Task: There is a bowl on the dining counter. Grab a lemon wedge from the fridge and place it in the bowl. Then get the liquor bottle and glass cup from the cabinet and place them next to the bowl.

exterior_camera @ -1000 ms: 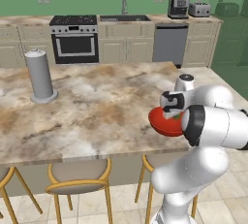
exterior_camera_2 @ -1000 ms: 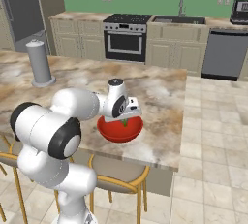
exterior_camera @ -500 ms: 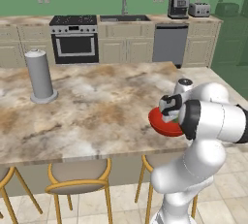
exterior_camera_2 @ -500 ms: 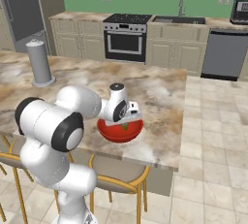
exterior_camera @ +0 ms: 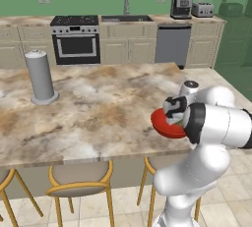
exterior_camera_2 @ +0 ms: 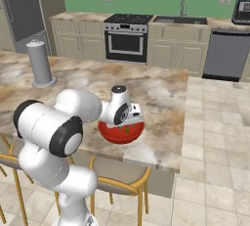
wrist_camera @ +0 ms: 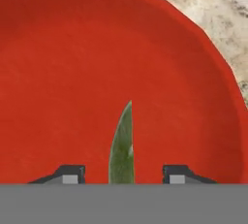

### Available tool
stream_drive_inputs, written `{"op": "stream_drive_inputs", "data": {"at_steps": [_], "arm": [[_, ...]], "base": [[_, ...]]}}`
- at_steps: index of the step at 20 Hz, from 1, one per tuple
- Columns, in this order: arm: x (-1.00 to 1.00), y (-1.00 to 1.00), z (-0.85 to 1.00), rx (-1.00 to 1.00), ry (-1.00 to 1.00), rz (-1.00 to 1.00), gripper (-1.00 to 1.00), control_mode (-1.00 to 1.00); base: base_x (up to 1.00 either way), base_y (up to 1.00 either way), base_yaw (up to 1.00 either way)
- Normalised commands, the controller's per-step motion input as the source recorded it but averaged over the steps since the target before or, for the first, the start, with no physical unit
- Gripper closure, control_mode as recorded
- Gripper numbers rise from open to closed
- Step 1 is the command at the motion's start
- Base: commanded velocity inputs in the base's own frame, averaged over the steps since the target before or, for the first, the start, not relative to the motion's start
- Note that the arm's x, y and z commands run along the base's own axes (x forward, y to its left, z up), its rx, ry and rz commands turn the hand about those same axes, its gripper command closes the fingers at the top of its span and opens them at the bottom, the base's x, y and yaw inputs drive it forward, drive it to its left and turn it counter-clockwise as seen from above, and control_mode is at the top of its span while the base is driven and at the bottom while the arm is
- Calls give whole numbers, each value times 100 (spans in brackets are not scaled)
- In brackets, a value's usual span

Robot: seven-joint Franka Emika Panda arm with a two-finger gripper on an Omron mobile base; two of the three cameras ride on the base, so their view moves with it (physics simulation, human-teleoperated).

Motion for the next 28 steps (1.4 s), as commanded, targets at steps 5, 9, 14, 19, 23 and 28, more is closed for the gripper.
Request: {"op": "stream_drive_inputs", "data": {"at_steps": [5,9,14,19,23,28], "arm": [[-59,0,61,0,-27,1,-100,-100],[-48,0,85,0,-24,0,-100,-100],[-49,0,76,0,-18,0,-100,-100],[-47,0,15,5,0,-7,-100,-100],[-60,3,0,9,0,-21,-100,-100],[-63,35,-2,8,-1,-28,-100,-100]], "base": [[0,0,0],[0,0,0],[0,0,0],[0,0,0],[0,0,0],[0,0,0]]}}
